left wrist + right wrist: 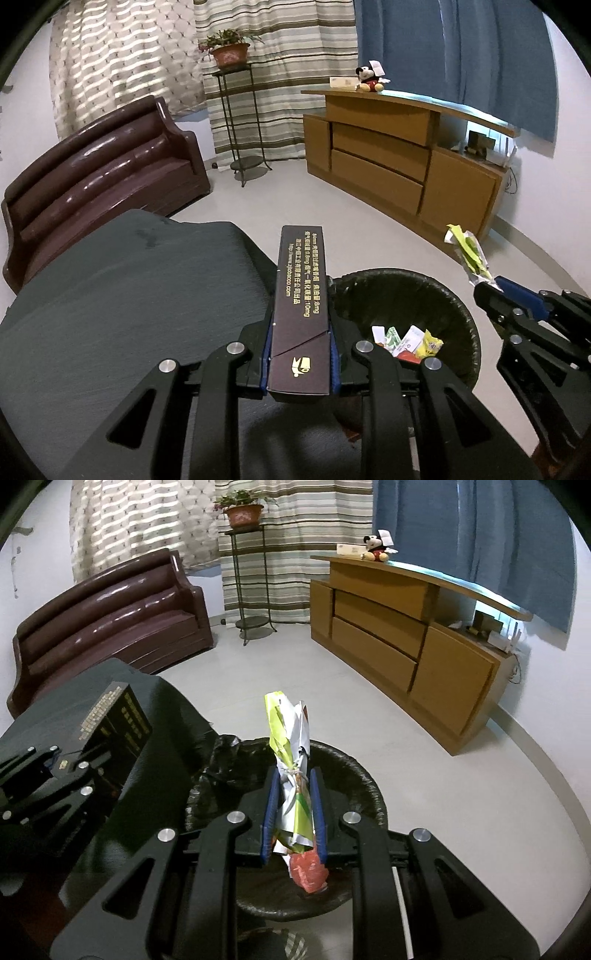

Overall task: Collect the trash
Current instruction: 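Carry the box and wrapper over the bin and open both tools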

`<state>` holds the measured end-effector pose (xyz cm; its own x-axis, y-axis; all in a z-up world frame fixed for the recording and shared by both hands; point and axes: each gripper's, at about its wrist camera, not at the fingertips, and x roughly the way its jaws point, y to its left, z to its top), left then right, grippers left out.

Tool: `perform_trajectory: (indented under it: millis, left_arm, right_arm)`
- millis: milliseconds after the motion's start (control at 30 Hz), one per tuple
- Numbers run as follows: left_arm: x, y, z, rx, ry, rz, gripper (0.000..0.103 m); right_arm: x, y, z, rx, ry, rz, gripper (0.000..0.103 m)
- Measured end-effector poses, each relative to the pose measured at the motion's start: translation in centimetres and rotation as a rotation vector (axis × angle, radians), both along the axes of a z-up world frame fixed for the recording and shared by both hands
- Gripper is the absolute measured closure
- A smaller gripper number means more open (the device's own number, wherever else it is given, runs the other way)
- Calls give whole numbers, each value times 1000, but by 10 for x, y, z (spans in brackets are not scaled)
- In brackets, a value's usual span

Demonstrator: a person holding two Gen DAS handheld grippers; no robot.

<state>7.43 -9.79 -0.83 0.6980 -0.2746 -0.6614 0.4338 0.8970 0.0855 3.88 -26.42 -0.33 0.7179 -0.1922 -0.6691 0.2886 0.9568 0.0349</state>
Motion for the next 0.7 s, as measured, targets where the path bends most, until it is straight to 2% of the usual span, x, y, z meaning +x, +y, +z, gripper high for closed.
perform_trajectory:
  millis: [200, 367, 400, 467, 533, 700]
  left_arm:
    - [5, -9, -6, 11, 6, -11, 79]
    - [10, -17, -14, 20, 41, -30, 78]
    - [11, -19, -15, 23, 44, -35, 75]
    - [10, -22, -16, 33, 42, -37, 60]
    - [9, -21, -16, 32, 40, -36, 55]
    - [10, -21, -18, 28, 51, -30, 51]
  right_arm:
    - [3, -8, -6, 13, 6, -18, 86]
    - [8, -14, -11, 30, 10, -26, 84]
    - [9, -14, -12, 32, 9, -28, 84]
    - [10, -15, -13, 37, 11, -32, 83]
    - [10, -15, -14, 38, 9, -36, 74]
    - [8, -18, -15, 45, 9, -47, 71]
